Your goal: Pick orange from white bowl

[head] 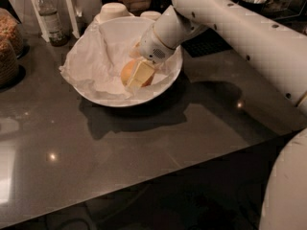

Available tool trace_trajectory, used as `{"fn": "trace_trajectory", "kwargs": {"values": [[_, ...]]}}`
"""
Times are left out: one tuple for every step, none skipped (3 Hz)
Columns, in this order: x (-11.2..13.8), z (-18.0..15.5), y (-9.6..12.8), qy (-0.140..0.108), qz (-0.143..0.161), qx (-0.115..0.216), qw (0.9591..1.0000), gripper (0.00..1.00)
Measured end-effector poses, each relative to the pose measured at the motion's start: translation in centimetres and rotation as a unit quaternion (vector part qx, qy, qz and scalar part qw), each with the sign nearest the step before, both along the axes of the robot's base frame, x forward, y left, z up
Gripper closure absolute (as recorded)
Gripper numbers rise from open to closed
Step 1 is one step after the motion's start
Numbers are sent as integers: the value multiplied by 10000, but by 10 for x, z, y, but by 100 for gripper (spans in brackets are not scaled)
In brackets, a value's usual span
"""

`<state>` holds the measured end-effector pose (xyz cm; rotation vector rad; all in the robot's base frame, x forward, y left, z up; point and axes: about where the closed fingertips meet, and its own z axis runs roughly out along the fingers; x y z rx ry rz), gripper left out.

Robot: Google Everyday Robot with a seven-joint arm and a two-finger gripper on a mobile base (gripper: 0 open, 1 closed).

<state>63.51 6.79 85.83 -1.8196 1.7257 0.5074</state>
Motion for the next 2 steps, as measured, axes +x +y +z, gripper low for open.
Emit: {"fn": "trace_trajectory", "kwargs": {"values": [[-6, -10, 6, 173, 86, 40, 9998, 20], [-11, -19, 6, 320, 67, 50, 9995, 20]]}}
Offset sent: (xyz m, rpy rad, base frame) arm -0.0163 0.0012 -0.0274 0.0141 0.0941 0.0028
